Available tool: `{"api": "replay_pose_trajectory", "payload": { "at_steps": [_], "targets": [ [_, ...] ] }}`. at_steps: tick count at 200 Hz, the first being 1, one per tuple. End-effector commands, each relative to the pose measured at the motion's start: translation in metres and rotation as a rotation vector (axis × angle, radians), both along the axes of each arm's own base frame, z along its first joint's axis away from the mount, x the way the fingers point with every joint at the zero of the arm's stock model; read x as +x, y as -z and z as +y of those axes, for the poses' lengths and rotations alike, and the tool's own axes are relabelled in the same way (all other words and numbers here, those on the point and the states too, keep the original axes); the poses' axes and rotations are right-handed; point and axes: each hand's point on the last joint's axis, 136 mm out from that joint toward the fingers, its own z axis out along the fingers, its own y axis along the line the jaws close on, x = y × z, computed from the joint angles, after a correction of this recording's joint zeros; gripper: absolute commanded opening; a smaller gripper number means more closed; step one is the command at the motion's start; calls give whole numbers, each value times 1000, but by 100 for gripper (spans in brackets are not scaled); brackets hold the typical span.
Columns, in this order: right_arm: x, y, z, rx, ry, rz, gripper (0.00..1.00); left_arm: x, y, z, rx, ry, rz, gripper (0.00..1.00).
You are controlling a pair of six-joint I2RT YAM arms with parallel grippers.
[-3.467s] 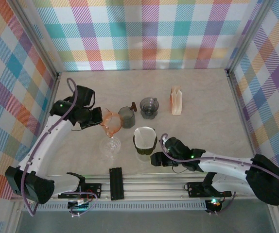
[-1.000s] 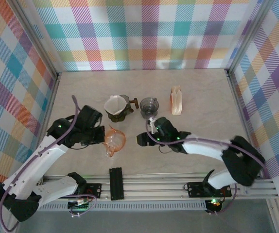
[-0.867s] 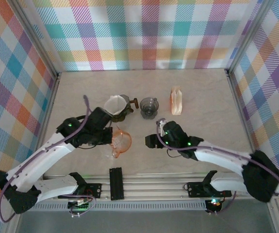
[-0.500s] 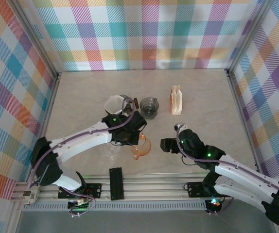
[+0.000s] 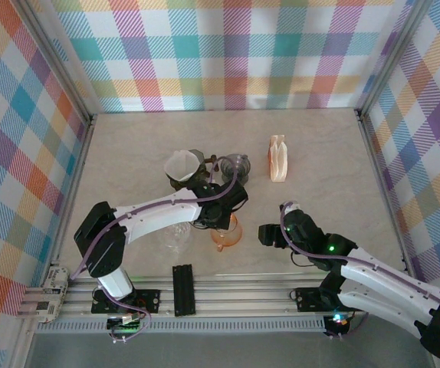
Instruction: Place the coffee filter in the dripper
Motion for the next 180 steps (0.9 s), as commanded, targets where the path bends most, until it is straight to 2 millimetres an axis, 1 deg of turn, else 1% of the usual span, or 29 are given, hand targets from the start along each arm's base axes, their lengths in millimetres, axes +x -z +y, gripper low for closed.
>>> {"api": "replay_pose_trajectory", "payload": {
  "at_steps": [1,33,48,63,84,96,116,136,163,180],
  "targets": [
    [0,5,-3,-4,22,10,79,2,-3,-7,10,27,-29,0],
    [-1,8,-1,8,26,24,79,1,3,-5,34,33,-26,1],
    [-1,9,0,16,25,28,79,0,3,-7,27,36,-26,11],
    [-1,10,0,17,26,29,80,0,2,-7,24,38,-28,18],
    [-1,10,0,17,29,29,80,0,0,-7,22,42,-28,21],
    [-1,9,0,19,25,28,81,0,-2,-6,22,40,-32,25],
    [-1,7,1,26,25,22,81,0,-14,-5,0,33,-51,36],
    [-1,7,1,34,28,20,82,-1,-34,-3,-49,28,-81,48],
    [-1,11,3,55,33,28,82,-7,-59,6,-119,-1,-119,51],
    [-1,14,3,56,37,37,82,-13,-71,22,-148,-45,-139,51]
  ]
}}
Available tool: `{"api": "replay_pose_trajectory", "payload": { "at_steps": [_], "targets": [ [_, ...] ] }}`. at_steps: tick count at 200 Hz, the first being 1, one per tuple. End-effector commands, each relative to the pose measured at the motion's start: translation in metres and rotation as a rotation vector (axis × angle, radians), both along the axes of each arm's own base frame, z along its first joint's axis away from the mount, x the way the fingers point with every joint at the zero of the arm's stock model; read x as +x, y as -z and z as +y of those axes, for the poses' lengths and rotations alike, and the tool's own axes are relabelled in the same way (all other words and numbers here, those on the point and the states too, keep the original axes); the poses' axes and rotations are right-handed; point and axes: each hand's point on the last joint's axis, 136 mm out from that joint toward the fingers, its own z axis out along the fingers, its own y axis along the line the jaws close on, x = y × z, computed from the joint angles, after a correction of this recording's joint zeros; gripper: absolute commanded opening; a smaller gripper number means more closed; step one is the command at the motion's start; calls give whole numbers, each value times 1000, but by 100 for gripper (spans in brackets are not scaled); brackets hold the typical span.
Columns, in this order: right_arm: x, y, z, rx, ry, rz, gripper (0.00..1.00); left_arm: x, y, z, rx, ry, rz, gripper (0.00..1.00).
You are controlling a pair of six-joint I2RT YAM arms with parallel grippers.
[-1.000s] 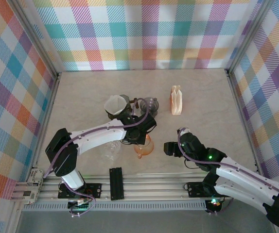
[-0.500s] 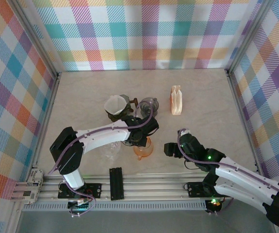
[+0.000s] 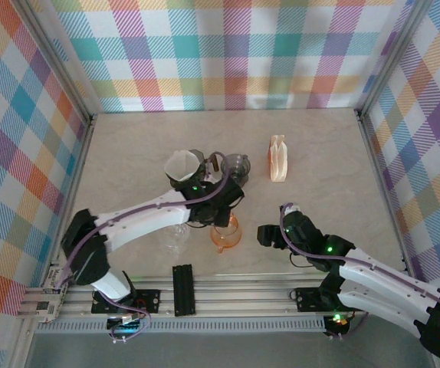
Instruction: Place the coffee filter in the dripper
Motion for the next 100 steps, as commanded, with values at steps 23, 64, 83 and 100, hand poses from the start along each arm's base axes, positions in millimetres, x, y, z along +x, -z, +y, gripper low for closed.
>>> {"api": "replay_pose_trajectory", "payload": {
  "at_steps": [23,64,83,100],
  "targets": [
    [-1,2,3,35,9,10,82,-23,-27,54,-142,-159,-11,49],
    [1,-3,4,41,4,-5,82,-37,-19,114,-251,-351,32,46],
    [1,-5,6,44,1,-8,82,-43,-6,137,-272,-433,73,44],
    [1,-5,7,45,-3,-8,82,-43,7,151,-300,-488,102,43]
  ]
}}
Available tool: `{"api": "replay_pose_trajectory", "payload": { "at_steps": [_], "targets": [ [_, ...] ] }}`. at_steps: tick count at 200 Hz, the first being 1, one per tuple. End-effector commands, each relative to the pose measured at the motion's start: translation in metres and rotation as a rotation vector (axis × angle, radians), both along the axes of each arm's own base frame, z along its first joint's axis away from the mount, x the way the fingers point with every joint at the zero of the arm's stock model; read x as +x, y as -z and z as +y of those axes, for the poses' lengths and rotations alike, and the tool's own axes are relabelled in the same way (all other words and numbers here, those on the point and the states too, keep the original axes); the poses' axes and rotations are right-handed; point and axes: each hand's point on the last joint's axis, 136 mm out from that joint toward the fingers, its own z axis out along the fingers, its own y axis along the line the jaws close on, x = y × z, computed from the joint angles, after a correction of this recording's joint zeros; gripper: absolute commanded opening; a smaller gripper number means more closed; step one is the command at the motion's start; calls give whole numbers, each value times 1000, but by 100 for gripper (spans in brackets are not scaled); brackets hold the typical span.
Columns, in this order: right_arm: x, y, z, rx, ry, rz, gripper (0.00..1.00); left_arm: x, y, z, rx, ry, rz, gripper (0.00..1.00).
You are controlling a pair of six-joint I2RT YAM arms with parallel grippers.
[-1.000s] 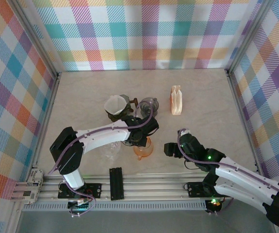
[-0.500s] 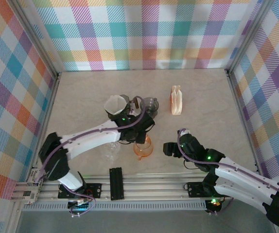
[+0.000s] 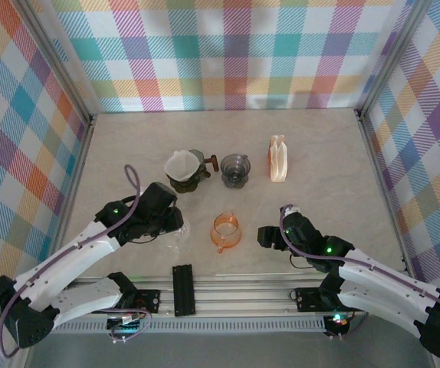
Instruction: Place the coffee filter in the dripper
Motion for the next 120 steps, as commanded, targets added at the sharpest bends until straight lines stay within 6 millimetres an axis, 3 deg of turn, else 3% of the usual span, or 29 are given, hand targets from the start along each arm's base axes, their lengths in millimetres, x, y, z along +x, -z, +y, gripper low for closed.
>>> {"api": "replay_pose_trajectory", "payload": {
  "at_steps": [1,67,94,120],
  "targets": [
    [4,-11,8,45,-4,-23,82,-12,22,19,-52,-78,97,43],
    [5,-18,7,41,-10,-36,82,-7,69,41,9,-135,191,39],
    [5,-17,7,34,-8,-34,82,-7,76,46,39,-145,201,33],
    [6,-16,7,30,-5,-34,82,-7,81,50,67,-144,207,21]
  ]
}}
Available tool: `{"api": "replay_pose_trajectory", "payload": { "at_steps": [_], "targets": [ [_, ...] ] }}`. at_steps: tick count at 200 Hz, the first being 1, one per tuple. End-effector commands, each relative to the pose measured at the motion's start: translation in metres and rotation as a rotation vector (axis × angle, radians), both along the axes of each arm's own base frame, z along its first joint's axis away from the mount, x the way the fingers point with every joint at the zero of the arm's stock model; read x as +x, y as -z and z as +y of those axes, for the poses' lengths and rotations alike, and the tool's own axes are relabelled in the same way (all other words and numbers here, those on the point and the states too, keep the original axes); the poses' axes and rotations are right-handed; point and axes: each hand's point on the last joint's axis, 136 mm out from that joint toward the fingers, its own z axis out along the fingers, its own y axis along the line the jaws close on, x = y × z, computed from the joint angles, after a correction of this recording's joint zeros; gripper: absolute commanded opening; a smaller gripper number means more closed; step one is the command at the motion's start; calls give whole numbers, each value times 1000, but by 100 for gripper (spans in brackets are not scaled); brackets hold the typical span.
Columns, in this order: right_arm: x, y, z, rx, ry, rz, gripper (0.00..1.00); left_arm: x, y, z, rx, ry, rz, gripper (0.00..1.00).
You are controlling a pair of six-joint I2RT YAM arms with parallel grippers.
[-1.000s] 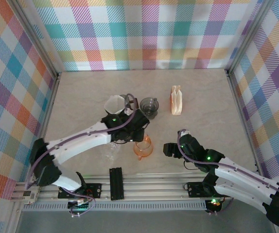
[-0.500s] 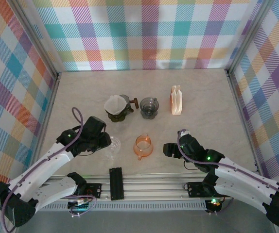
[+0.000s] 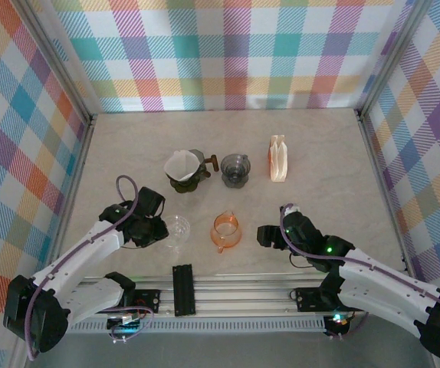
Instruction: Place the coffee filter in the dripper
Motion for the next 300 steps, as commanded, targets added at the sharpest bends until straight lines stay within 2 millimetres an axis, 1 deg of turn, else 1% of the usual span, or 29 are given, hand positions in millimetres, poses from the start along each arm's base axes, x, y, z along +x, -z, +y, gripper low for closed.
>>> {"api": "replay_pose_trajectory", "payload": {
  "at_steps": [1,14,35,46,81,90,122,164,188,202,225,244,262,270,300],
  "targets": [
    [5,-12,5,20,-2,-27,82,1,6,6,32,4,1,21],
    [6,-12,6,18,-2,-24,82,1,8,6,33,4,6,17],
    [6,-11,6,17,-2,-22,82,0,11,5,24,4,7,15],
    [6,-10,6,18,0,-20,82,-1,12,6,30,4,11,11],
    [6,-11,5,18,4,-23,82,1,6,5,23,6,-10,0],
    [6,-11,6,18,4,-24,83,2,3,6,22,8,-19,0],
    [6,-12,5,21,9,-25,83,5,-15,2,-3,31,-60,0],
    [7,-13,4,20,14,-27,83,8,-61,-9,-79,66,-152,0],
    [7,-13,3,17,20,-30,83,5,-81,-29,-136,113,-179,0],
    [8,-12,2,13,22,-31,83,6,-96,-42,-145,149,-214,0],
    [9,-13,1,9,25,-36,83,9,-121,-72,-163,229,-264,0],
    [8,-15,0,8,24,-37,83,12,-134,-99,-192,285,-284,0],
    [7,-15,-2,9,28,-36,83,17,-142,-121,-230,324,-293,0],
    [6,-15,-3,11,31,-37,83,20,-141,-130,-241,337,-287,0],
    [4,-15,-7,7,37,-38,83,32,-128,-158,-279,369,-247,0]
  ]
}}
